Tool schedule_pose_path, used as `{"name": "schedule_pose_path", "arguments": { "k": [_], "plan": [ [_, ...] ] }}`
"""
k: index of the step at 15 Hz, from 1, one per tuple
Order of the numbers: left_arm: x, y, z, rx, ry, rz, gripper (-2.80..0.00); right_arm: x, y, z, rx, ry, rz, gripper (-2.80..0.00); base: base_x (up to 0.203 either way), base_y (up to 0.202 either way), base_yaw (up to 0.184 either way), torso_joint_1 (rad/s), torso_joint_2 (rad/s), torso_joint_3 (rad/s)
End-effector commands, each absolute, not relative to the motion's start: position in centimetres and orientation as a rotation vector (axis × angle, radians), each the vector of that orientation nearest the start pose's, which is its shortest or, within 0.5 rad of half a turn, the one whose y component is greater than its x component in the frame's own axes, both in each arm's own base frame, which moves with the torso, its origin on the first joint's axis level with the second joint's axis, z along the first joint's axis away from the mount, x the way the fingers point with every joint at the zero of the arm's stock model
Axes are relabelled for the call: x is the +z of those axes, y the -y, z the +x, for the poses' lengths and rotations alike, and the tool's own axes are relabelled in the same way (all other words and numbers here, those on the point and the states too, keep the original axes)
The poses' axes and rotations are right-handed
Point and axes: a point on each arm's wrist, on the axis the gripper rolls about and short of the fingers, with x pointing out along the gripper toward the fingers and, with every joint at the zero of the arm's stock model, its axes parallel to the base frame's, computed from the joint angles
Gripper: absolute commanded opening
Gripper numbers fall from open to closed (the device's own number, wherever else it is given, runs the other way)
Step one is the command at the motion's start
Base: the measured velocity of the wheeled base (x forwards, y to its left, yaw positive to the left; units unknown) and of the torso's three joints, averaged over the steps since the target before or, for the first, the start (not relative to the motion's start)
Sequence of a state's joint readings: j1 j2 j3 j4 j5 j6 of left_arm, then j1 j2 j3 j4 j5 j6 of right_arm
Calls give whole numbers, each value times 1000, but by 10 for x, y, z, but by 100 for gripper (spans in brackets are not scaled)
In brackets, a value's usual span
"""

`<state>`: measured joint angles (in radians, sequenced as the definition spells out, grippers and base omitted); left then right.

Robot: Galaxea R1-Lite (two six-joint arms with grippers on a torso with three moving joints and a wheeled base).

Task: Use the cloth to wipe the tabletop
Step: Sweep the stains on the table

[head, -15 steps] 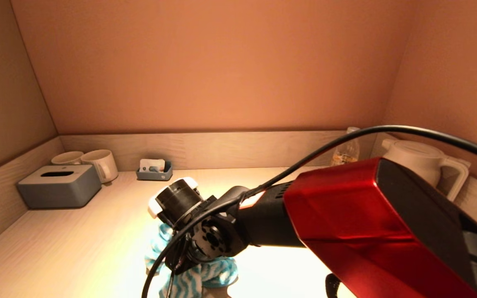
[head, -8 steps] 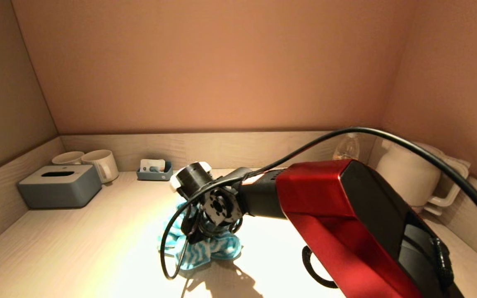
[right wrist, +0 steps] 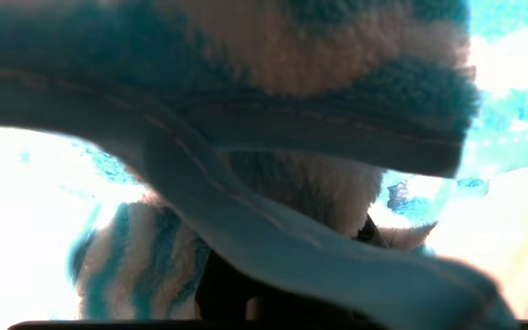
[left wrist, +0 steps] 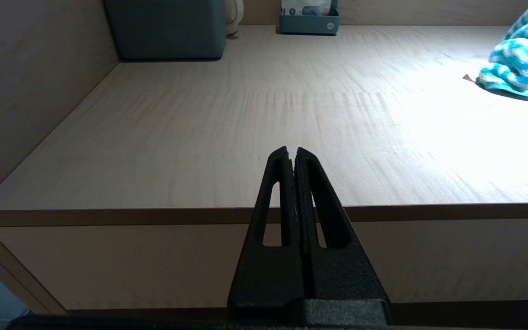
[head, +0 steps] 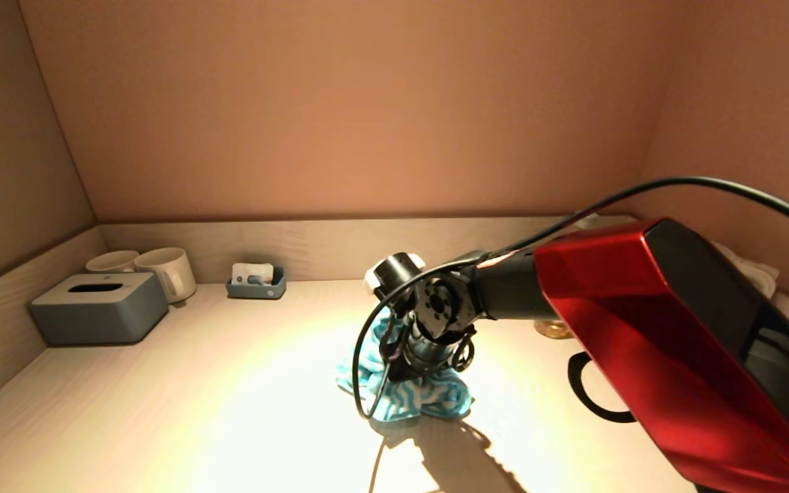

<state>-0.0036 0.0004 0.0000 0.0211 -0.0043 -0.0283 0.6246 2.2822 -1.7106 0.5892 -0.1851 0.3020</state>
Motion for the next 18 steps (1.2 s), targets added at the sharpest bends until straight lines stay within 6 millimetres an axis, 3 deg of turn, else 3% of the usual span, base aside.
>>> {"name": "schedule_pose_path", "arguments": {
  "k": [1, 4, 6, 8, 10, 12, 18],
  "plan": [
    [73, 0, -23, -7, -22, -29, -280, 115, -232, 330, 220, -1130, -200, -280, 0, 0, 0, 0, 0, 0],
    [73, 0, -23, -7, -22, -29, -280, 115, -230, 289, 263, -1183, -261, -280, 0, 0, 0, 0, 0, 0],
    [73, 0, -23, -7, -22, -29, -280, 117, -243, 263, 333, -1163, -299, -280, 0, 0, 0, 0, 0, 0],
    [73, 0, -23, -7, -22, -29, -280, 118, -255, 253, 373, -1142, -317, -280, 0, 0, 0, 0, 0, 0],
    [73, 0, -23, -7, -22, -29, -280, 114, -281, 240, 440, -1122, -359, -280, 0, 0, 0, 0, 0, 0],
    [73, 0, -23, -7, -22, -29, -280, 109, -298, 240, 478, -1106, -377, -280, 0, 0, 0, 0, 0, 0],
    [73, 0, -23, -7, -22, -29, -280, 94, -340, 267, 523, -1029, -368, -280, 0, 0, 0, 0, 0, 0]
  ]
}}
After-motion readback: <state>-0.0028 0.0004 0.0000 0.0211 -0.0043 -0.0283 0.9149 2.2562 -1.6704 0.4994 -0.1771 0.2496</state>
